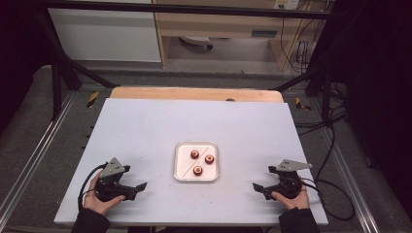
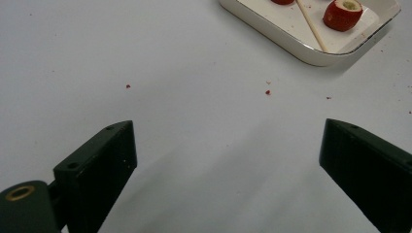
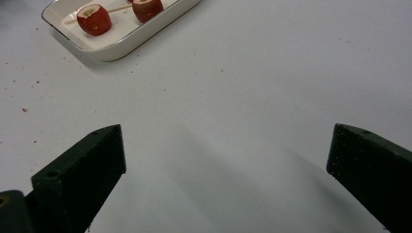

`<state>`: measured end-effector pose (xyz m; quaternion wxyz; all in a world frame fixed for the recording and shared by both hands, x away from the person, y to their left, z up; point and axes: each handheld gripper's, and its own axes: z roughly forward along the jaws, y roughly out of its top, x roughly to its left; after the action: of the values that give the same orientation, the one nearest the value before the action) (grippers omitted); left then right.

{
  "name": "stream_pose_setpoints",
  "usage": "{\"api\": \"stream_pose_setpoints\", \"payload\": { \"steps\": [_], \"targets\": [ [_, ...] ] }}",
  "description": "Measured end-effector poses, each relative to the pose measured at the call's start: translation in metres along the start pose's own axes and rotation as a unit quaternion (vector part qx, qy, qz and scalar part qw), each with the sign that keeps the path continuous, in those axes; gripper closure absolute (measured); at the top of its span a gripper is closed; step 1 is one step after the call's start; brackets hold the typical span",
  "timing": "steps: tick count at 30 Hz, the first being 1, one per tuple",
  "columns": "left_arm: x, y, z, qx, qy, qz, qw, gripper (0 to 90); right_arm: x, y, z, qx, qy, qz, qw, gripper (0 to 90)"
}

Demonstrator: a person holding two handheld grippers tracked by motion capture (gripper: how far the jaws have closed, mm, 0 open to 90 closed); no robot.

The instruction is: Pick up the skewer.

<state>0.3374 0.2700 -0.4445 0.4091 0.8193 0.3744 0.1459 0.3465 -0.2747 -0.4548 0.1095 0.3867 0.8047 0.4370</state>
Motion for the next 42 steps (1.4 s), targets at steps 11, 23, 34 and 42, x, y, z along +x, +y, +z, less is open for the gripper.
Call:
{"api": "stream_pose_setpoints", "payload": {
  "steps": [11, 23, 34, 42],
  "targets": [
    [-0.006, 0.004, 0.003, 0.006, 0.000, 0.004, 1.0000, 6.5, 0.000, 0.000, 0.000, 0.001, -0.001, 0.000, 1.0000, 0.9],
    [-0.018, 0.011, 0.011, 0.018, -0.002, 0.009, 0.9998, 6.4, 0.000, 0.001, 0.001, 0.005, -0.002, 0.003, 1.0000, 0.8],
    [-0.032, 0.022, 0.019, 0.024, -0.006, 0.014, 0.9996, 6.3, 0.001, 0.000, 0.002, 0.007, -0.005, 0.002, 1.0000, 0.9],
    [-0.041, 0.039, 0.019, 0.019, 0.000, 0.013, 0.9997, 6.4, 0.001, 0.000, 0.004, 0.016, -0.007, -0.001, 0.9999, 0.9]
  ]
}}
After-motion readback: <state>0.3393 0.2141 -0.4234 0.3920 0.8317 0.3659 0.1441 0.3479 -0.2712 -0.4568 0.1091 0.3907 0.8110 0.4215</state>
